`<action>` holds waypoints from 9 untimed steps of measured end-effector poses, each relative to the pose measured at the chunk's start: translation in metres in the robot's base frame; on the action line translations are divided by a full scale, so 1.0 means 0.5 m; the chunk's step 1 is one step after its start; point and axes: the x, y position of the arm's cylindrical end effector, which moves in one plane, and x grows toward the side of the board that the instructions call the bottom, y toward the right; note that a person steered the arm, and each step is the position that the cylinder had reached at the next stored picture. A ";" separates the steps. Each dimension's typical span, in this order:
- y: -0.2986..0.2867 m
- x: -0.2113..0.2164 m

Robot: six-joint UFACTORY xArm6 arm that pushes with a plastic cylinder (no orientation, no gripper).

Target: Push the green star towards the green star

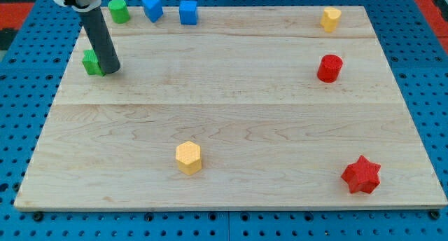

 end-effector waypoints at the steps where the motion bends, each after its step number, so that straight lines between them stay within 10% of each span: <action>1: -0.009 0.057; 2: -0.095 0.022; 4: 0.093 -0.089; 6: 0.019 -0.058; 9: -0.054 -0.234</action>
